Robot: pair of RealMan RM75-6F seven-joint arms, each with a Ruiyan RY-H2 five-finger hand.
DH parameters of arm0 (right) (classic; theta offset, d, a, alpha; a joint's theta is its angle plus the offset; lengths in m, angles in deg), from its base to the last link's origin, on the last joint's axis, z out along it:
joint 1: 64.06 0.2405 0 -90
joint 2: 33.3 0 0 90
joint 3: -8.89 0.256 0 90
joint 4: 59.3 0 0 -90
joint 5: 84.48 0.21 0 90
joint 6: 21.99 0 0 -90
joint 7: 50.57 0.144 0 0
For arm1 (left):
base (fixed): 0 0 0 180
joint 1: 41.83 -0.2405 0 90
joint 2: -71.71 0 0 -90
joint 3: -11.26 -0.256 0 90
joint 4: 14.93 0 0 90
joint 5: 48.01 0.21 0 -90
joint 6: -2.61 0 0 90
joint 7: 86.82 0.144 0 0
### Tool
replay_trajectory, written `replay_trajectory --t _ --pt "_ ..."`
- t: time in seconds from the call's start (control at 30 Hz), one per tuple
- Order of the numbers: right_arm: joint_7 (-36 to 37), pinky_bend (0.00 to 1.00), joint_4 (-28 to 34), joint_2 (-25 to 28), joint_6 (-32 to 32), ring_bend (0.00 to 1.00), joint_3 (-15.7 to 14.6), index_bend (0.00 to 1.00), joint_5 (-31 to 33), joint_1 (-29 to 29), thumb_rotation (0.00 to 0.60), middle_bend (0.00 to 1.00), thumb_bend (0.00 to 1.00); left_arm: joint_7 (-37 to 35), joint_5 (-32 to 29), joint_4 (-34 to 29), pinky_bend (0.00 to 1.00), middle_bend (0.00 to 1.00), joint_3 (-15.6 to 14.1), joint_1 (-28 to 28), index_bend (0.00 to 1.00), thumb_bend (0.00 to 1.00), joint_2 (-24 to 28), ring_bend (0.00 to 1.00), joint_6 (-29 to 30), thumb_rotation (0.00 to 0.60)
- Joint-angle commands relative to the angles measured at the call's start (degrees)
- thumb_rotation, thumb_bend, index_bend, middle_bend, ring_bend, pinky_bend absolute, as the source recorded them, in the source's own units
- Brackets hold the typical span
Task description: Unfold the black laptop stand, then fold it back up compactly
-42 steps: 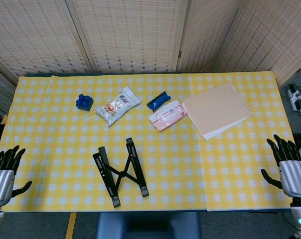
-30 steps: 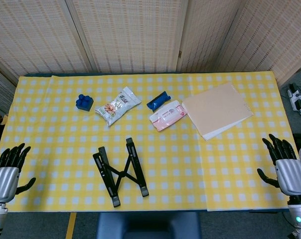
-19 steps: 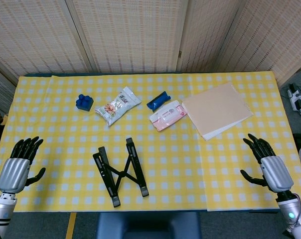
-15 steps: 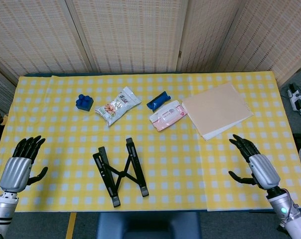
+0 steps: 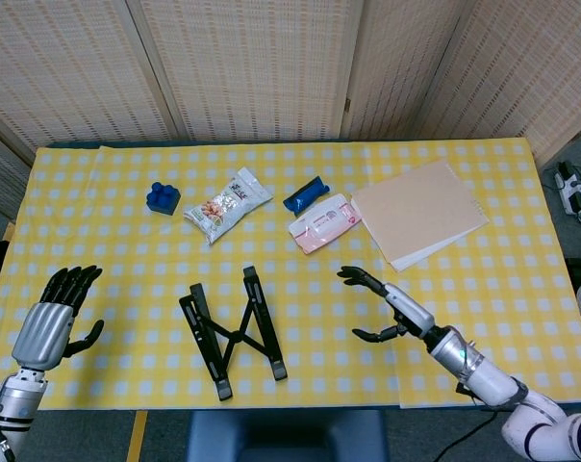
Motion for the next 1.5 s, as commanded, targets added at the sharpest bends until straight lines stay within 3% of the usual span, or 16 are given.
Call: replay_trajectory --t 0.03,0.2,0.57,0.83,1.03,1.5 --pt "12.45 0.04 -5.39 -7.04 6.2 0.14 1.23 0.0 1.27 8.29 0.6 0.14 0.33 0.09 0.03 -0.12 0.08 0.13 -0.14 0.02 0.11 0.43 0.02 0.09 0.0 0.6" --pt "18.74 0.04 -10.03 -12.25 10.21 0.14 2.22 0.0 2.98 13.72 0.6 0.15 0.33 0.17 -0.11 -0.25 0.09 0.13 -0.49 0.01 0.11 0.43 0.06 0.09 -0.11 0.6" --pt "22.89 0.04 -17.7 -20.24 15.76 0.15 3.51 0.0 5.43 22.14 0.6 0.16 0.33 -0.54 -0.5 0.15 0.09 0.13 -0.88 0.2 0.11 0.43 0.1 0.09 -0.53 0.6" --pt "29.59 0.04 -20.11 -21.37 10.85 0.19 1.3 0.0 2.41 24.52 0.6 0.21 0.33 -3.03 0.14 0.63 0.11 0.15 -1.38 0.66 0.13 0.43 -0.43 0.11 -1.04 0.6" --pt "33.5 0.08 -19.99 -19.93 4.69 0.24 -1.97 0.01 -0.02 23.58 0.6 0.26 0.33 -15.46 2.0 2.2 0.14 0.17 -2.34 4.06 0.17 0.44 -0.91 0.13 -6.12 0.6" --pt "30.18 0.09 -12.54 -14.31 -7.75 0.25 -8.93 0.01 -5.72 20.37 0.6 0.26 0.33 -28.33 6.53 1.64 0.13 0.17 -6.31 8.78 0.15 0.43 1.19 0.14 -12.36 0.6"
